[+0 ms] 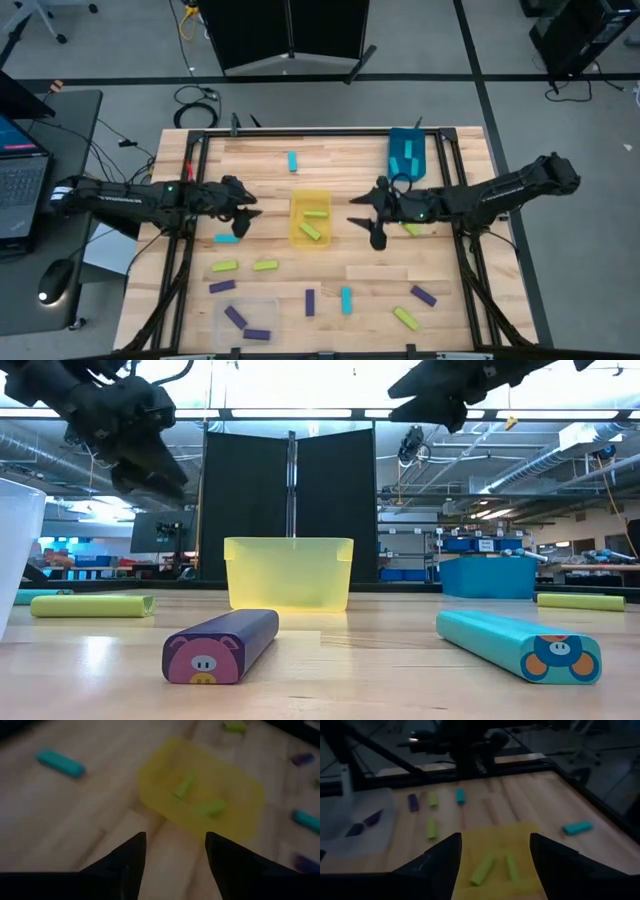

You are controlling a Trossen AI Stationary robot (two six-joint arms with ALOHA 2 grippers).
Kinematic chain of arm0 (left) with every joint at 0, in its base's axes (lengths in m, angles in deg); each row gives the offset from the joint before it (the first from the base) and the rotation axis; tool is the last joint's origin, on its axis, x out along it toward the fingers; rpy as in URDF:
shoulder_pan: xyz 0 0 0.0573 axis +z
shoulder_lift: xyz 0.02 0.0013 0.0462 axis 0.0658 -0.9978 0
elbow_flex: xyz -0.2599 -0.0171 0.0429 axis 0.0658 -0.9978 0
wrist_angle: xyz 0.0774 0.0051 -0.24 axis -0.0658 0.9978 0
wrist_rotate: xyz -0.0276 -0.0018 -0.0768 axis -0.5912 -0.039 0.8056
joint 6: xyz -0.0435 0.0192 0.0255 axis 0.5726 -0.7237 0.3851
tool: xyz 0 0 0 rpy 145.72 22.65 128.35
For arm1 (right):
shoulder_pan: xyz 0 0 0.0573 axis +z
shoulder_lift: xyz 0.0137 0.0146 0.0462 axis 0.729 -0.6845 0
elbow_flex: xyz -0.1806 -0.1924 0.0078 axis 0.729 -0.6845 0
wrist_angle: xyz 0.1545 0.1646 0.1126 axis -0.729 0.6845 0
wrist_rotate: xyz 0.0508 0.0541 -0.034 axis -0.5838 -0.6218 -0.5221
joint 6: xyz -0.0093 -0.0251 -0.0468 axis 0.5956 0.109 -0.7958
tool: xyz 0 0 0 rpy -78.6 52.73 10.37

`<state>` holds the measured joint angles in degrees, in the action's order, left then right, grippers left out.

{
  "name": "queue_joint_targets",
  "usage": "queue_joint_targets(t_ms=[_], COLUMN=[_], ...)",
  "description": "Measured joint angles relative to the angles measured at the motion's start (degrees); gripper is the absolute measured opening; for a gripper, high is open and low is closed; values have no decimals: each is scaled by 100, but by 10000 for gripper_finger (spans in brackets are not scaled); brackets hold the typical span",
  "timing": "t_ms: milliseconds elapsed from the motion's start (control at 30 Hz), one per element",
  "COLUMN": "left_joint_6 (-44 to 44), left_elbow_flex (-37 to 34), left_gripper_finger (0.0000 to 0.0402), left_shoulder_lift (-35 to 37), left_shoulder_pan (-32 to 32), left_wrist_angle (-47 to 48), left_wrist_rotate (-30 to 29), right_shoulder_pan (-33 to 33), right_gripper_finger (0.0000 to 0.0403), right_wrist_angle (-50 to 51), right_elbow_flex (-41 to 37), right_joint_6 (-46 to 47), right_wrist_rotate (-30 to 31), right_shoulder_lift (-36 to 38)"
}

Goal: Sort blocks
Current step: Put the light blue block into the blue bin

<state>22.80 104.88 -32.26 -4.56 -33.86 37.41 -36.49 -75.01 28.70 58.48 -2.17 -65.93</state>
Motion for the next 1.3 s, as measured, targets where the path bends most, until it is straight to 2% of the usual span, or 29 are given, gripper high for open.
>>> queue_joint_targets(t_ms=[233, 467, 633, 867, 1300], left_joint_6=[617, 1276, 1284, 1261, 856], left_elbow_flex=[4, 4, 4, 4, 13], left_gripper_finger=[209, 222, 232, 236, 235], left_shoulder_lift=[-156, -878, -1385, -1918, -2744], left_shoulder_pan=[-520, -953, -1203, -1400, -1402], left_wrist_angle=[1035, 1872, 2113, 2704, 2437], left_wrist_rotate=[186, 231, 531, 531, 815], right_shoulder_pan=[203, 194, 193, 193, 193], right_gripper_finger=[244, 243, 244, 241, 236], right_wrist_angle=[-315, -379, -394, -396, -395], right_elbow_flex=[0, -4, -4, -4, -4], right_joint_6=[-4, -143, -153, -157, -194], right_wrist_rotate=[-3, 38, 53, 57, 60], right_shoulder_lift=[-281, -452, -457, -457, -457])
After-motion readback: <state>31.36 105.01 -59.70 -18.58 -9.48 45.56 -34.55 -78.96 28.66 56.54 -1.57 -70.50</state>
